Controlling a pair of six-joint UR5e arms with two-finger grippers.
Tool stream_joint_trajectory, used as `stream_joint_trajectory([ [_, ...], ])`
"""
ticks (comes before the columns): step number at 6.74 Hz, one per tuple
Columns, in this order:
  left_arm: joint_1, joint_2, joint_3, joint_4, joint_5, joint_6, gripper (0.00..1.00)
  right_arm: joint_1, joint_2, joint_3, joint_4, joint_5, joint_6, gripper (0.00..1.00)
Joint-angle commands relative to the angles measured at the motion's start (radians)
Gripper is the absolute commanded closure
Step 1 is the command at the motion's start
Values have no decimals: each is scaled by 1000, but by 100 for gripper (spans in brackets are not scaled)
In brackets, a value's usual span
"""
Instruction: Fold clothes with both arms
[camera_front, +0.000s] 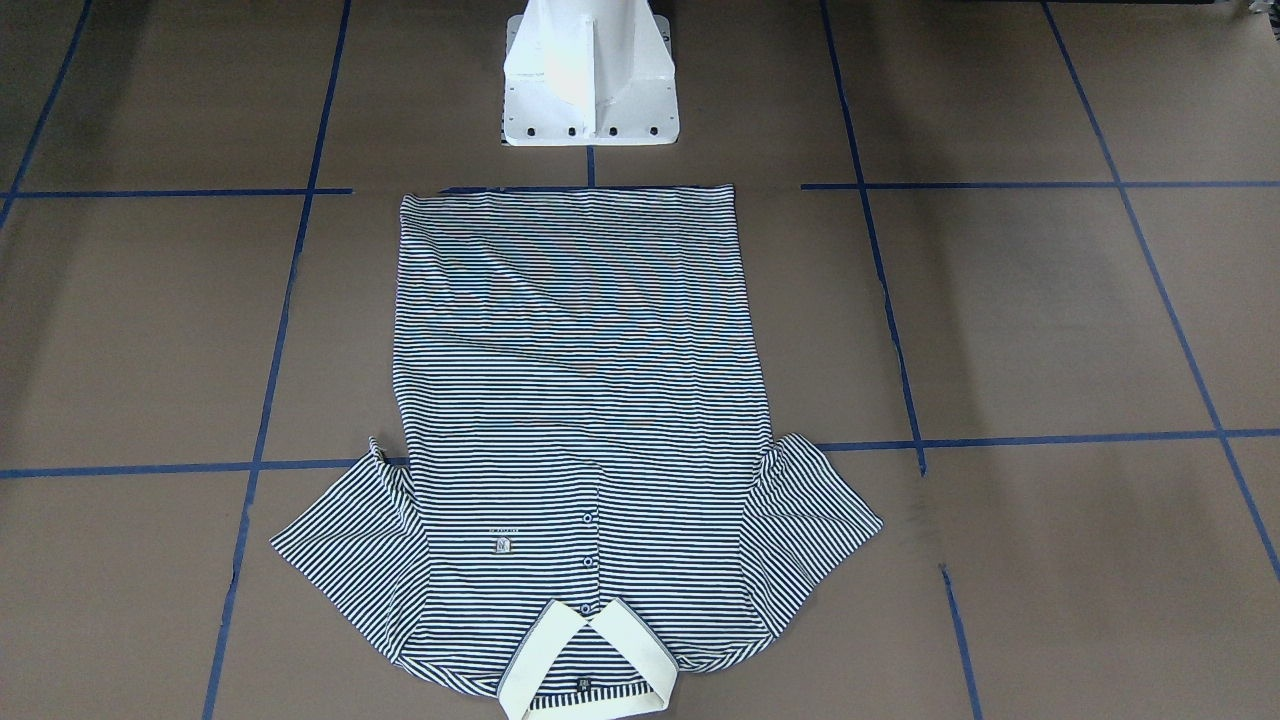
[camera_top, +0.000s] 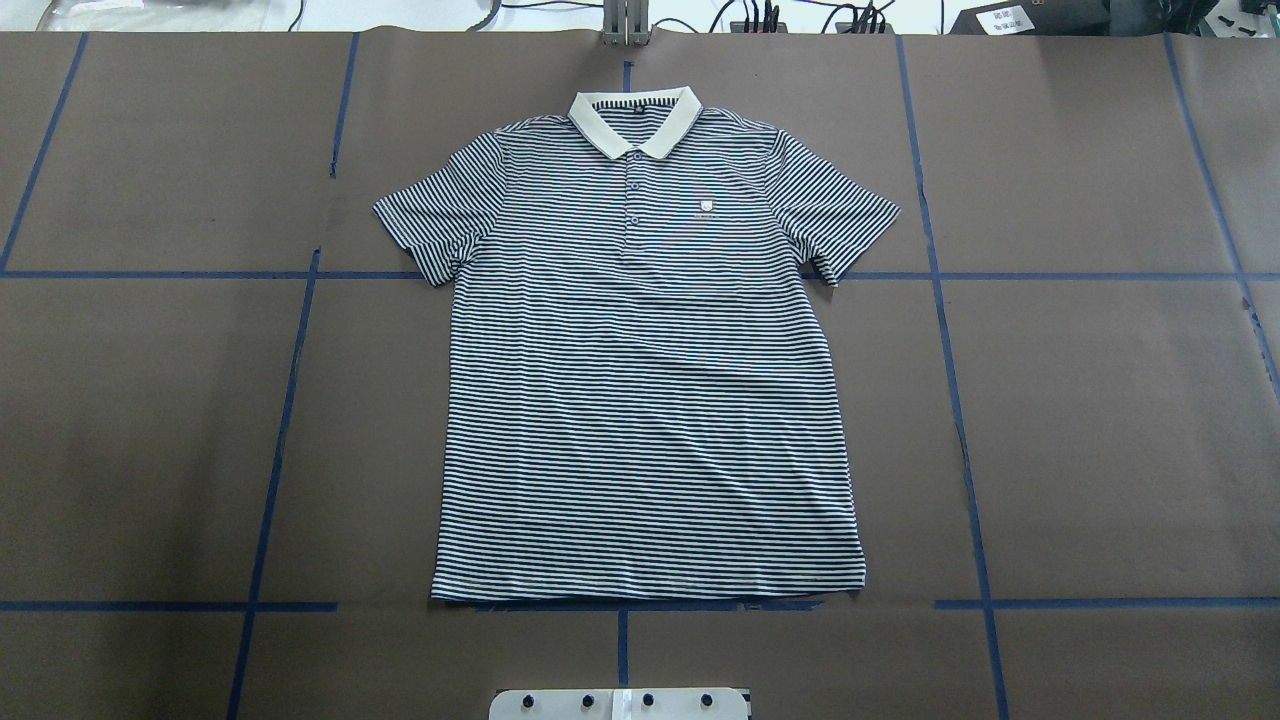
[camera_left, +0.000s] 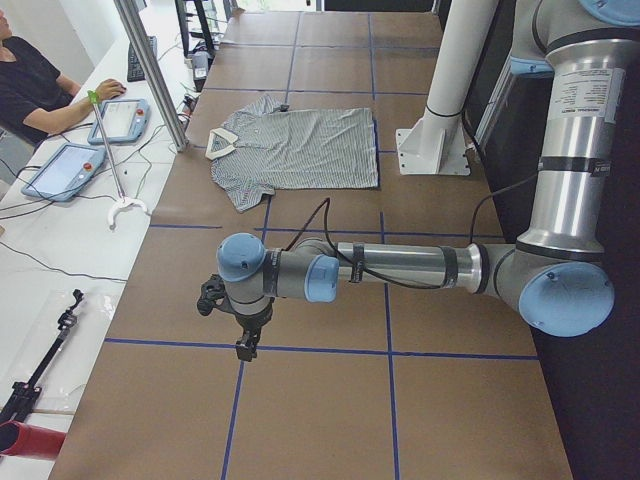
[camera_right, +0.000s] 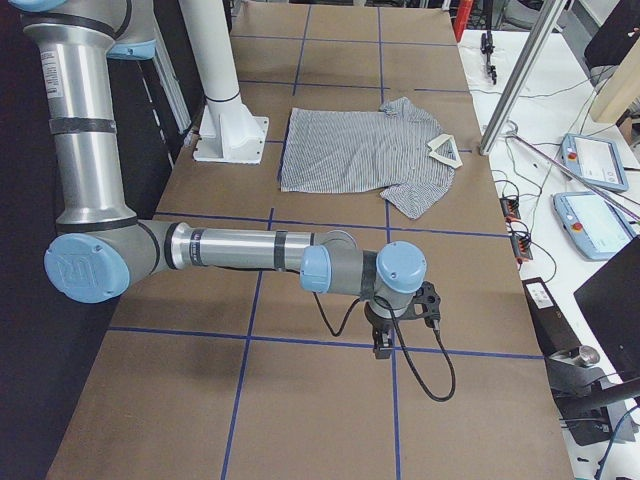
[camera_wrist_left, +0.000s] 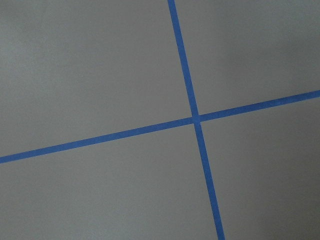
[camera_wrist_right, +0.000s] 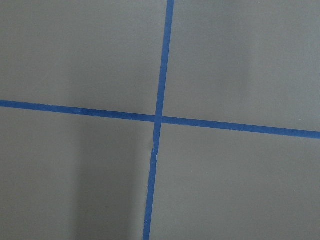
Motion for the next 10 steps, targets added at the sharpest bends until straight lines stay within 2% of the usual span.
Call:
stream_joint_trajectory([
  [1,0,-5,-1,-2,2,-1,0,2,2,21,1,6,6,0],
  [2,0,-18,-1,-12,4,2,0,0,7,47,1,14,6,0],
  [3,0,-46,10,-87,4,-5,0,-18,16,48,13,14,5,0],
  [4,2,-96,10,-106,1,-5,0,-83,52,44,103,11,46,0],
  [5,2,-162,6,-110,-1,-1,0,-180,176,26,148,-36,161,0],
  [6,56,-191,6,-208,-1,1,0,-252,242,9,148,-112,225,0],
  [7,177,-190,19,-385,1,-11,0,-323,305,-58,252,-113,307,0],
  [8,196,-211,47,-429,2,-145,0,-402,318,-120,427,-136,577,0],
  [9,210,-285,53,-426,7,-212,0,-499,320,-181,619,-232,724,1],
  [10,213,-299,85,-437,7,-328,0,-554,318,-204,759,-277,856,1],
])
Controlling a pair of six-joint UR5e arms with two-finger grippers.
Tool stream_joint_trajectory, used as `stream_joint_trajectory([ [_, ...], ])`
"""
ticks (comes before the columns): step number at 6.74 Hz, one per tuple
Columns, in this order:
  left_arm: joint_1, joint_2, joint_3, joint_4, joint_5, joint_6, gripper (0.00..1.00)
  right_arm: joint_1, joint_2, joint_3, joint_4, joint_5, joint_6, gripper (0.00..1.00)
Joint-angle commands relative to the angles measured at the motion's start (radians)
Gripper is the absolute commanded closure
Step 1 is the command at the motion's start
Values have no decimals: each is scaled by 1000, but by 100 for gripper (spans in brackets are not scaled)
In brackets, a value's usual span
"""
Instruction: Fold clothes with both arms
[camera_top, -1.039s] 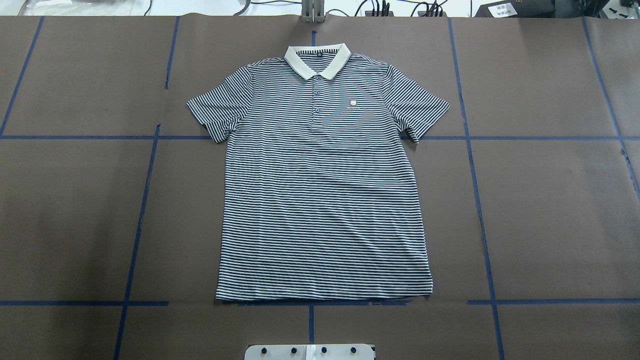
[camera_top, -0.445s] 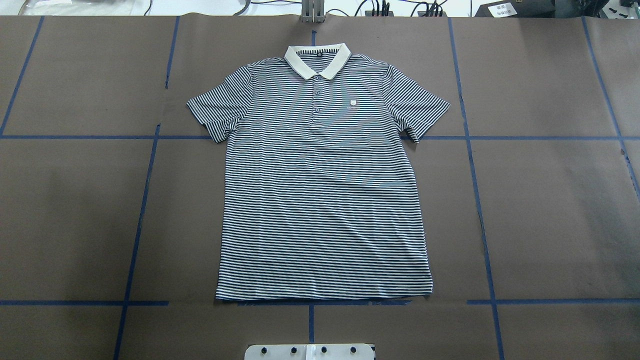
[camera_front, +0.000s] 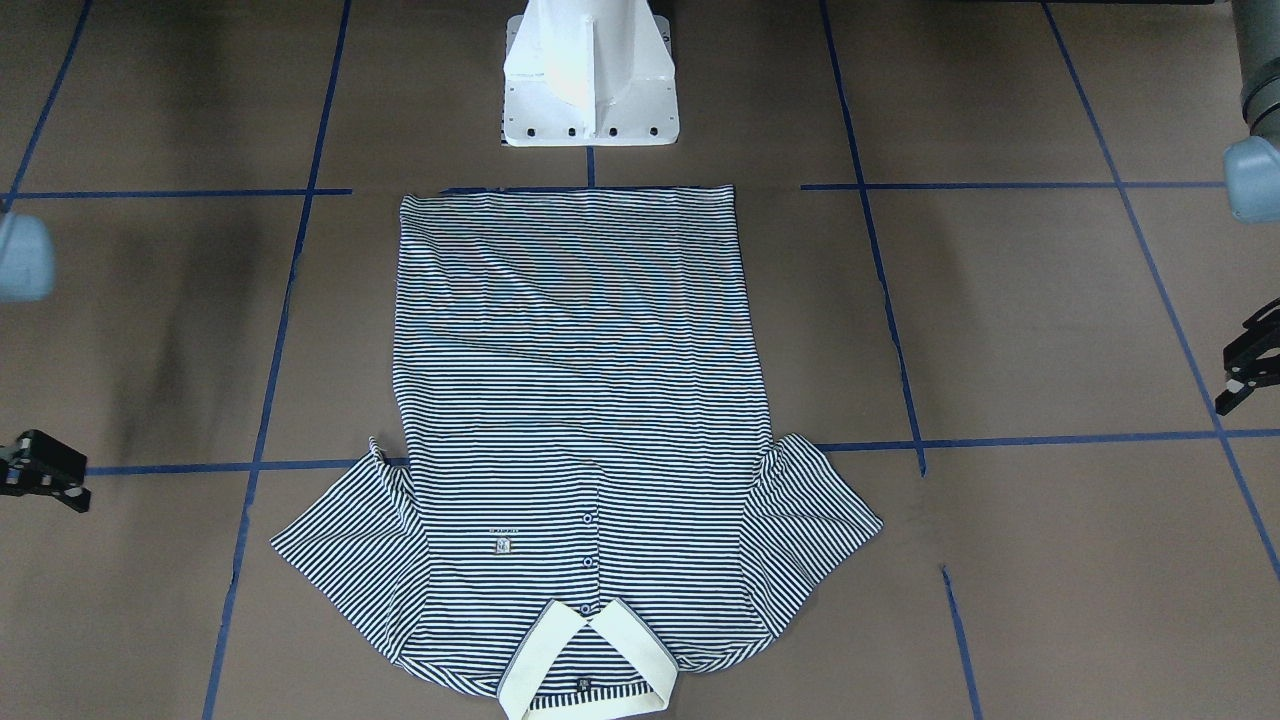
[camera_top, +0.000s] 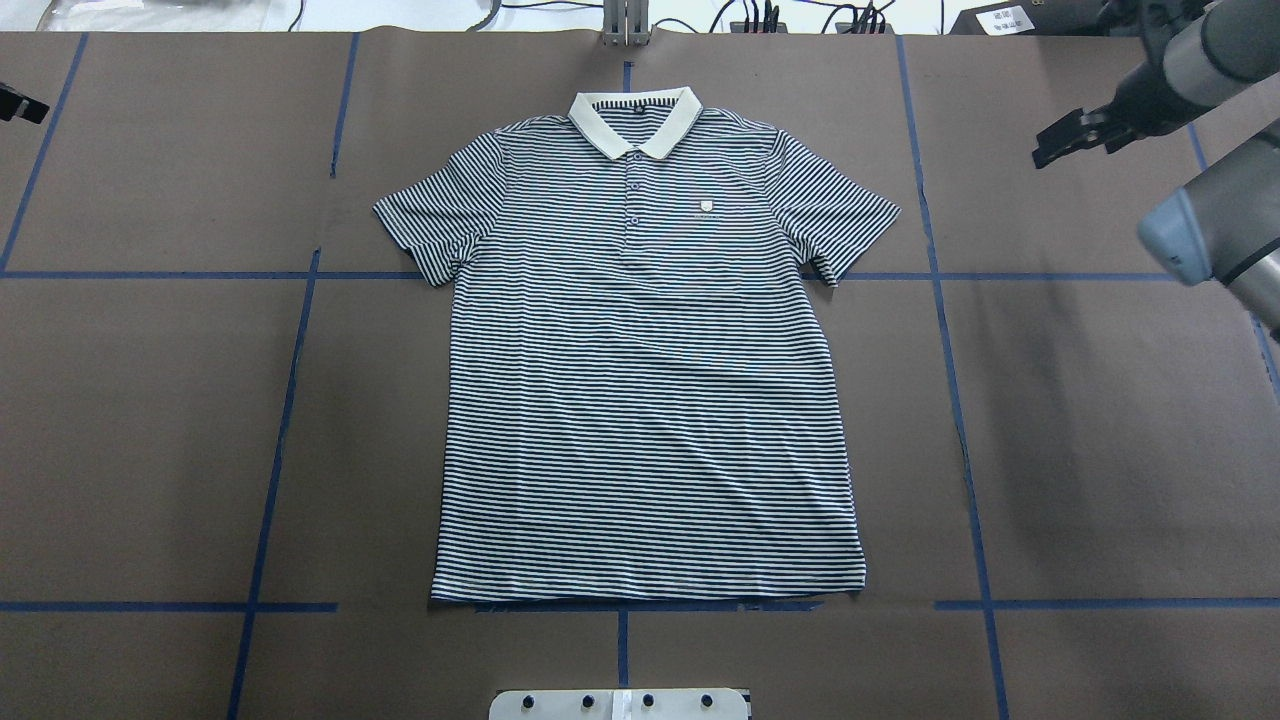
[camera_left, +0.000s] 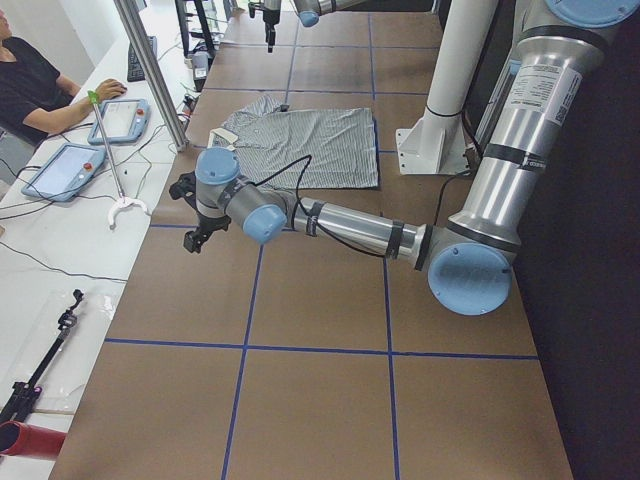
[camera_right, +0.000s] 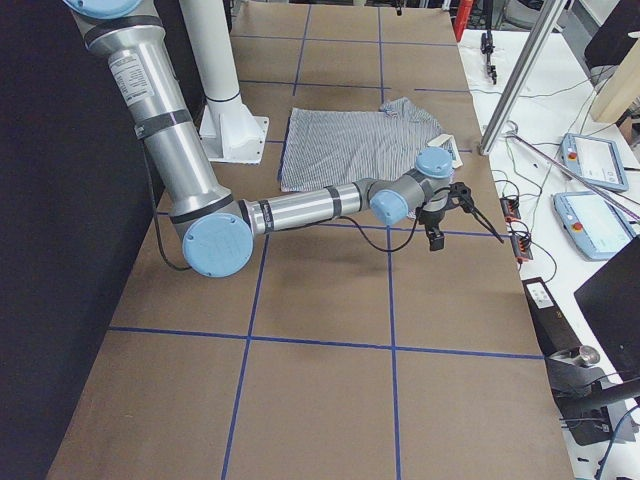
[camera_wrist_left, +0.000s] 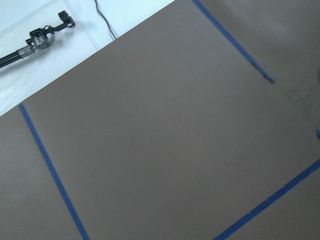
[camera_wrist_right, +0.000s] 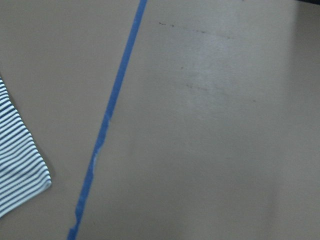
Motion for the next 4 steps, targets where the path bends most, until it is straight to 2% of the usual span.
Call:
stream_joint_trajectory([
  [1,35,-48,36,-35,2,-153,0,-110,27,-49,208,-70,312,0],
  [2,40,-49,36,-38,3,-207,0,-125,68,-78,198,-69,318,0],
  [4,49,-51,39,-36,2,-262,0,-151,166,-201,196,-73,310,0],
])
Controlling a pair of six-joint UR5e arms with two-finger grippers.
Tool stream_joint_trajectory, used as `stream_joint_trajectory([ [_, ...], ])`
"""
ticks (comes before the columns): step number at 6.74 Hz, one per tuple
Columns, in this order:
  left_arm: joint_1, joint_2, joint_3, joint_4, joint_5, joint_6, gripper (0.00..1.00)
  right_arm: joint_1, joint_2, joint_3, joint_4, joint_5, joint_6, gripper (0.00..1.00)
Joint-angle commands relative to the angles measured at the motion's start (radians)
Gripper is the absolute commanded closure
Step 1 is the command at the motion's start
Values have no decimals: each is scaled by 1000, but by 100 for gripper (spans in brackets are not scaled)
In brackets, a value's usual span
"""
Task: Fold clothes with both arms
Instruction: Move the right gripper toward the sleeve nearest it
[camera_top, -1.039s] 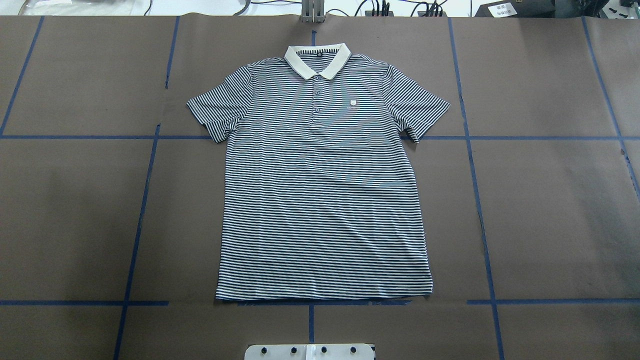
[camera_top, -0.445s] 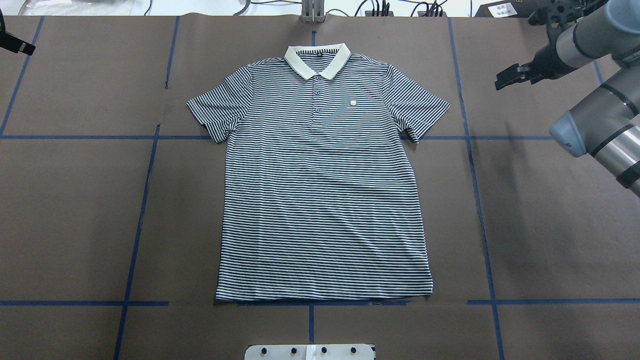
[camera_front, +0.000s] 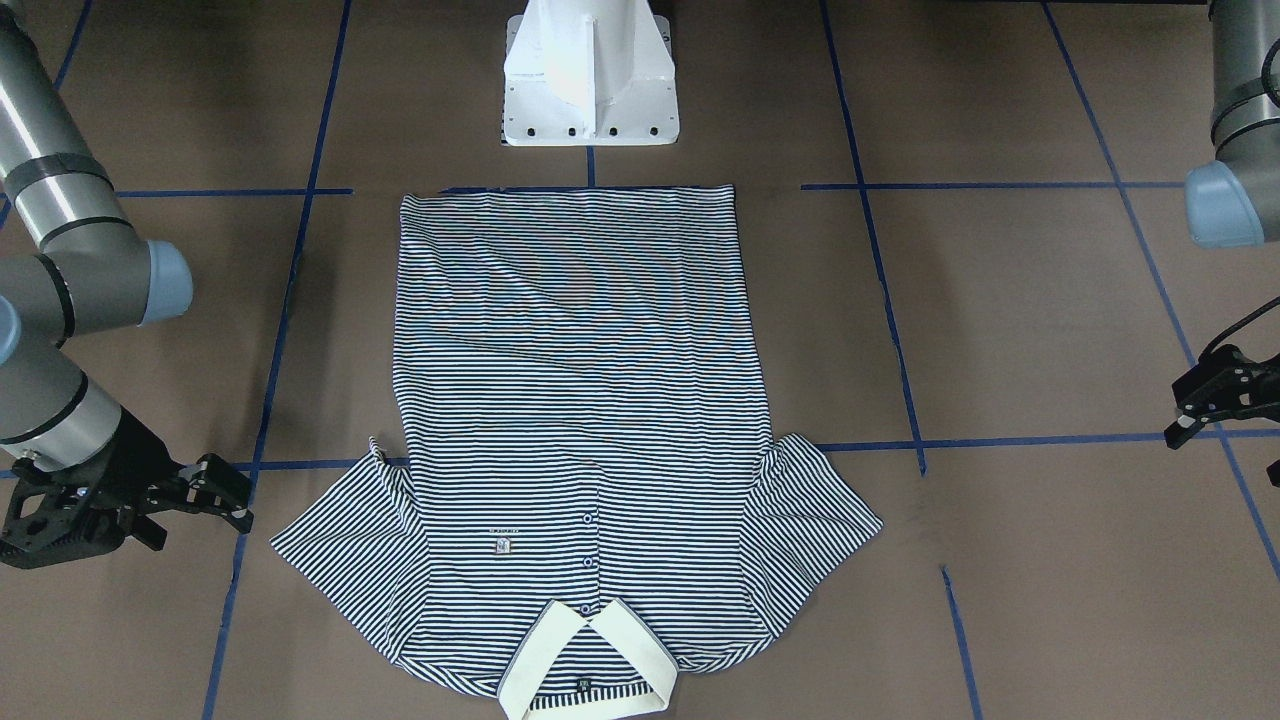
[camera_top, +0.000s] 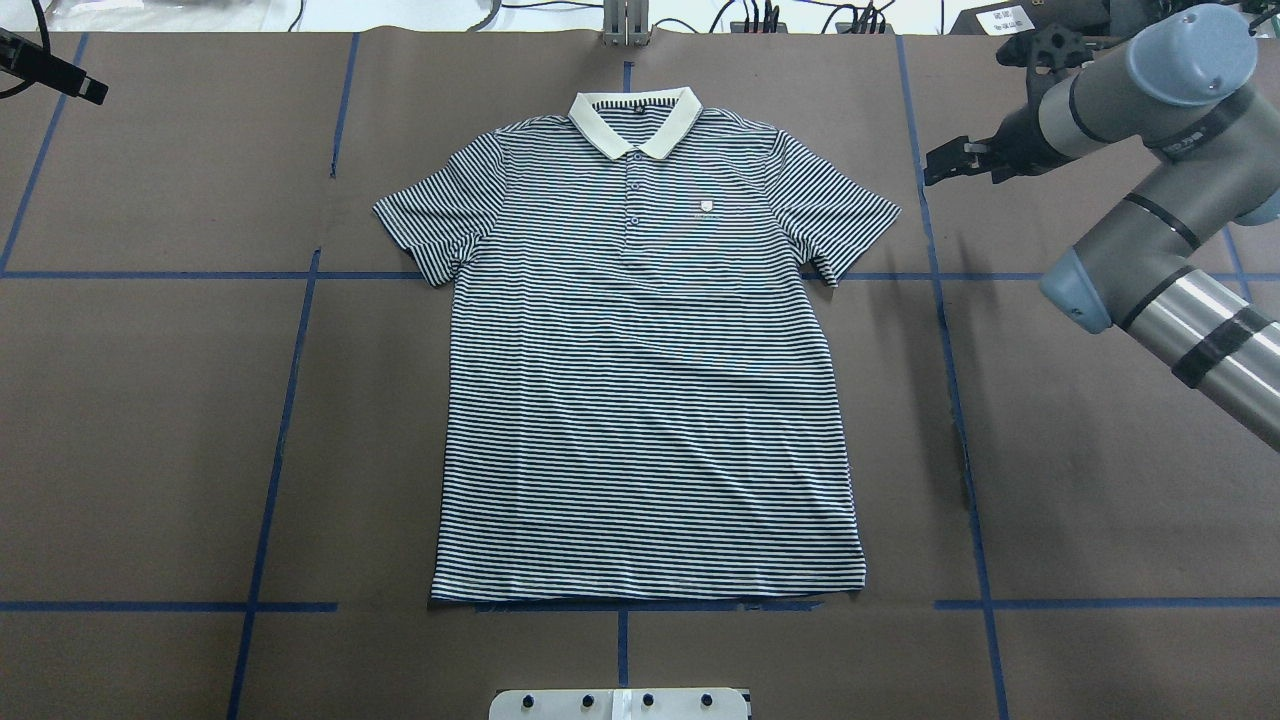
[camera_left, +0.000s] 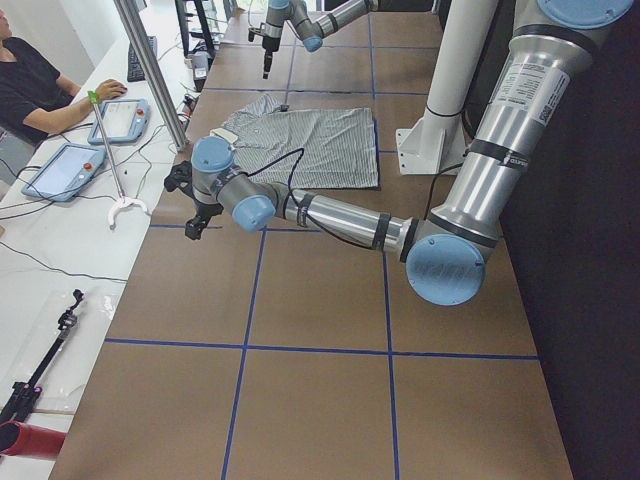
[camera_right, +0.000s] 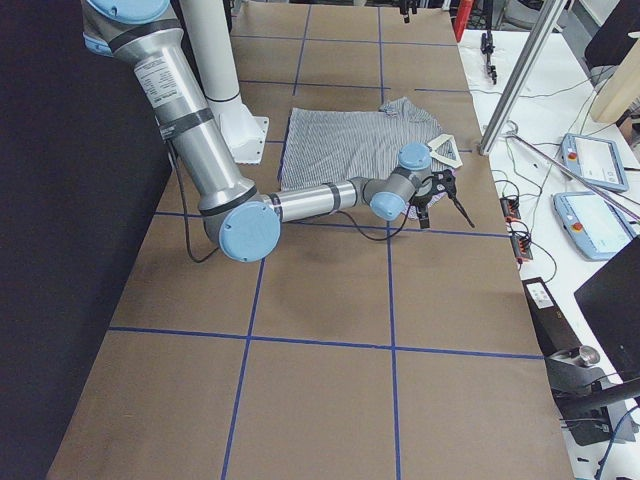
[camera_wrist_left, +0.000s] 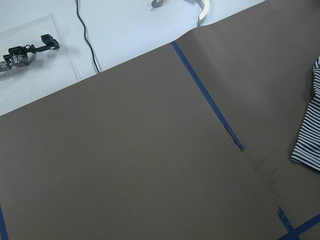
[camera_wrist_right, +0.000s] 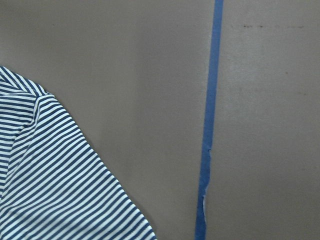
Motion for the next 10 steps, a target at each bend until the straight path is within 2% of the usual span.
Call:
stream_joint_trajectory([
  [1,7,-4,-5,-2,-1,-60,0,-42,64,-75,-3,-31,0,0],
  [2,7,-5,-5,-2,-3,-61,0,-75,66,-90,-5,-90,-2,0],
  [5,5,-5,-8,-2,-6,-62,0,-94,66,-104,-5,-100,-32,1],
  [6,5,-5,-8,-2,-6,-64,0,-94,66,-104,-7,-100,-45,6],
  [8,5,-5,-10,-4,-6,-74,0,-94,93,-104,-75,-100,-66,67],
  [9,5,-5,-10,-2,-6,-77,0,-94,92,-106,-82,-100,-89,85],
  [10,5,-5,-10,-2,-6,-77,0,-94,87,-104,-82,-100,-92,96],
])
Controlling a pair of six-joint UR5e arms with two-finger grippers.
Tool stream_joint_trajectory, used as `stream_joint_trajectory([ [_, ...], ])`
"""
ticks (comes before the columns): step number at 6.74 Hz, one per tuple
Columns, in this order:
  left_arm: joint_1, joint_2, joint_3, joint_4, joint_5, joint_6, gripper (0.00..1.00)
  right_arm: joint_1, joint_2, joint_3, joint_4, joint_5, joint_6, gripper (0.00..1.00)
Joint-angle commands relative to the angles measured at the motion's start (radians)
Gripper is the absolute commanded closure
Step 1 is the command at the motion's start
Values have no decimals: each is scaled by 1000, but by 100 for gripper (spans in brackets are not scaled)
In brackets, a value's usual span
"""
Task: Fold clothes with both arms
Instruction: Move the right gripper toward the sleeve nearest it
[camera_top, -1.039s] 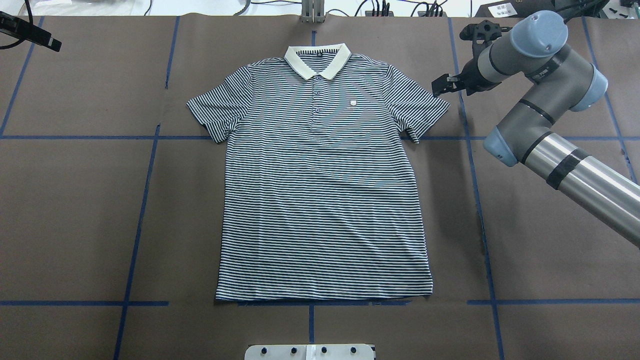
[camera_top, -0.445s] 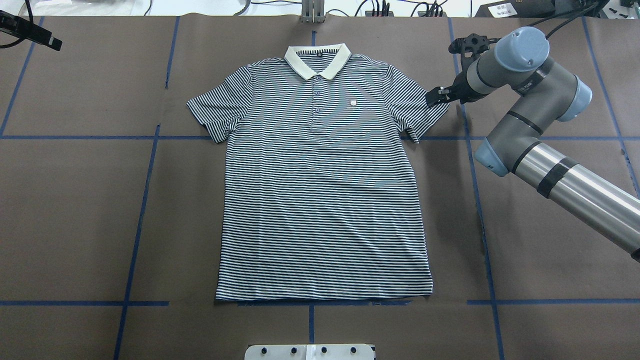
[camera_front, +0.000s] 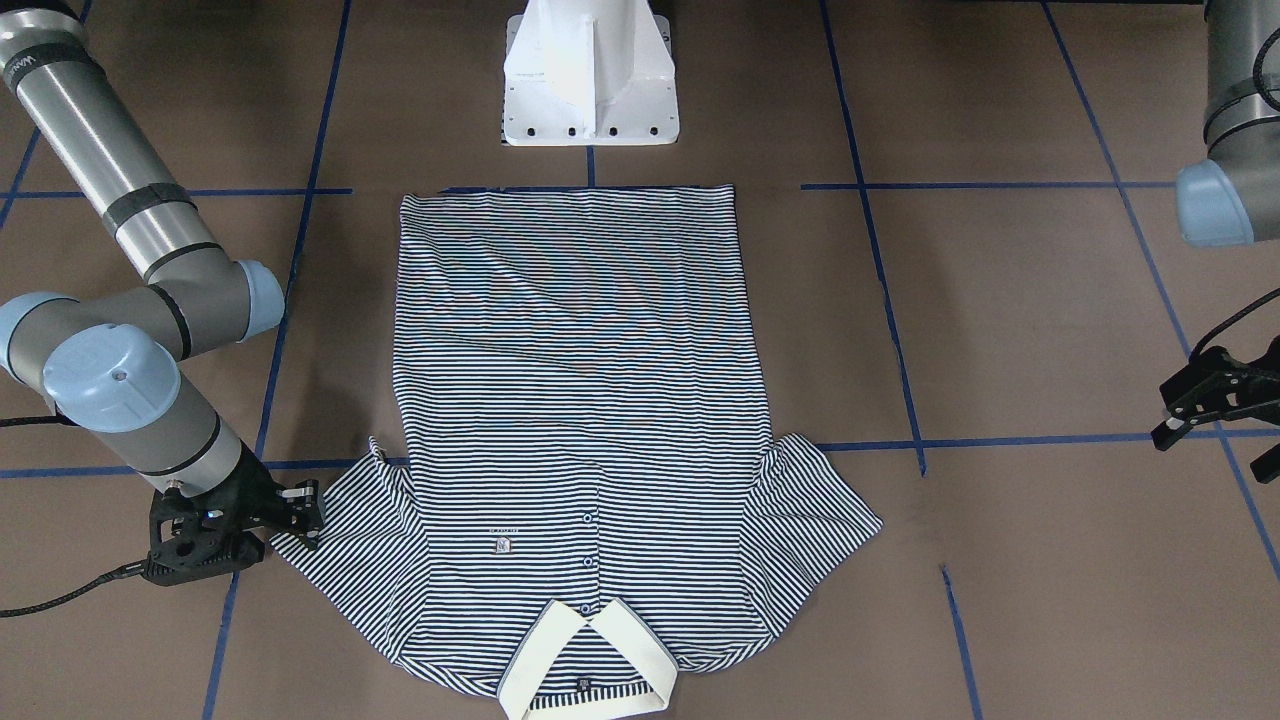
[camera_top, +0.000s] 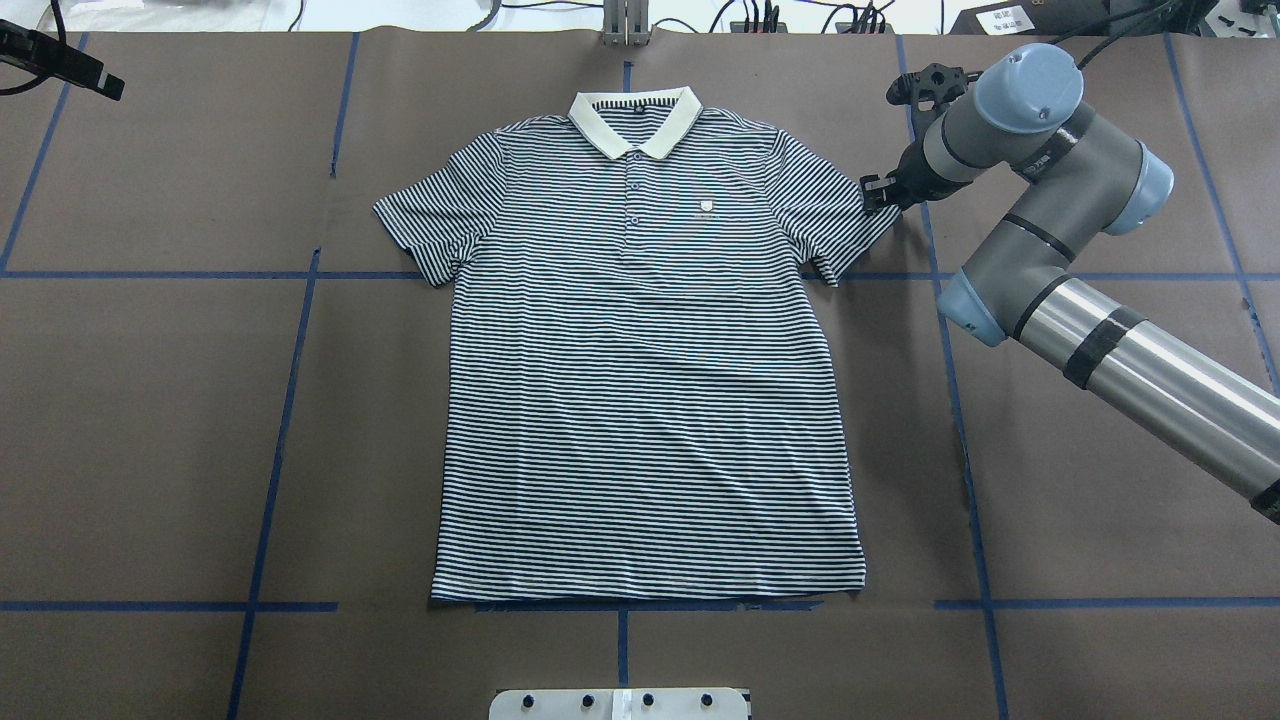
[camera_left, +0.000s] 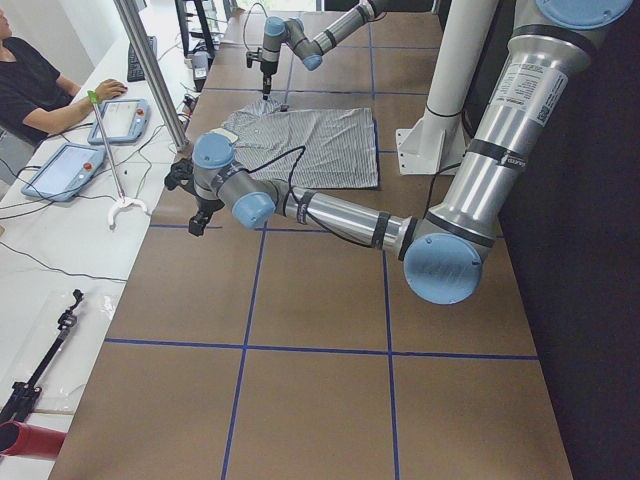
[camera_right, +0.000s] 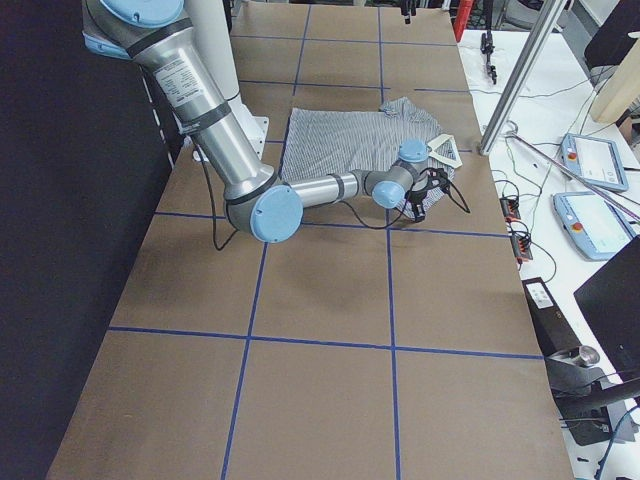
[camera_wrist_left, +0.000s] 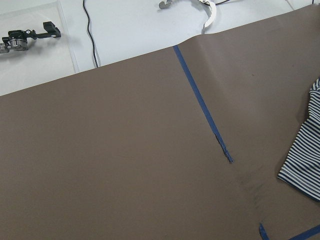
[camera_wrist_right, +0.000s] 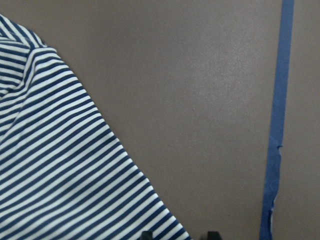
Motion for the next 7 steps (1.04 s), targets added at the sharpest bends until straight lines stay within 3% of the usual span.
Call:
stream_joint_trajectory([
  [1,0,0,-2,0,-2,-6,0,0,-5,1,-7,0,-12,100],
  [4,0,-2,-3,-1,0,-12,0,8,1,31,6,12,-3,100],
  [7,0,0,-3,-1,0,-12,0,9,-10,181,-4,109,-3,100],
])
